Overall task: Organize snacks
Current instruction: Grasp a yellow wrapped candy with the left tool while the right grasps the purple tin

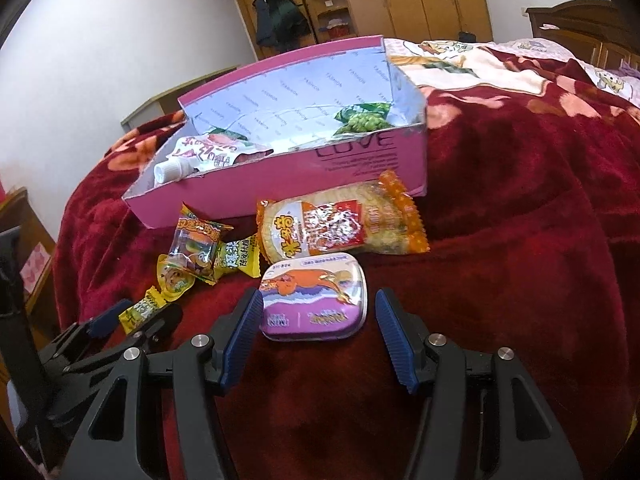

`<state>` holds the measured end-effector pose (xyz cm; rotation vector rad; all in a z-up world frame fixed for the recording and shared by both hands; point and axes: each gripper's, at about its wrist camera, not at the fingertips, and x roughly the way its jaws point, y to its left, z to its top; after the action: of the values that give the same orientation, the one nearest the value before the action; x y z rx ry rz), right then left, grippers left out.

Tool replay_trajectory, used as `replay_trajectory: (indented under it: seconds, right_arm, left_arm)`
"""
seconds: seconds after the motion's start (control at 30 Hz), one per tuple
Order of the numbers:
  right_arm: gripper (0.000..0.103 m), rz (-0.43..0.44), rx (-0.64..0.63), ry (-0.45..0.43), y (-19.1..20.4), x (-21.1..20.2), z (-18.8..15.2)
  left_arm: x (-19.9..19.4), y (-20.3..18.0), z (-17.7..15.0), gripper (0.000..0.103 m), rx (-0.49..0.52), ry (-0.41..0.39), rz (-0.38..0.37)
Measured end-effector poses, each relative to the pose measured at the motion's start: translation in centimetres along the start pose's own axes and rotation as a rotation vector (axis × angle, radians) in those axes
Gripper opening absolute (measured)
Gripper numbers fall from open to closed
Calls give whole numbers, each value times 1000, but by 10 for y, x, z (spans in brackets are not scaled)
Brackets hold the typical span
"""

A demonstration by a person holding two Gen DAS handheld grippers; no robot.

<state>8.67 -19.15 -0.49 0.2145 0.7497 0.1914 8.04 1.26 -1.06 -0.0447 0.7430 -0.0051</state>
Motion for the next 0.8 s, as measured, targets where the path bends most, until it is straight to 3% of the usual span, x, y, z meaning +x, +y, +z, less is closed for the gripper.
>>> replay_trajectory:
  seconds: [0.17, 0.6, 0.8]
  right_arm:
    - [69, -6, -26, 35, 4, 15, -3]
    - [69, -5, -24, 17, 5, 15, -7]
    - [63, -14, -14, 1, 3, 13, -9]
  left_arm:
    - [-3, 11, 3, 53, -29, -1, -12]
    - [-10, 18, -4, 53, 40, 14, -69]
    - [-8, 17, -6, 54, 51, 15, -60]
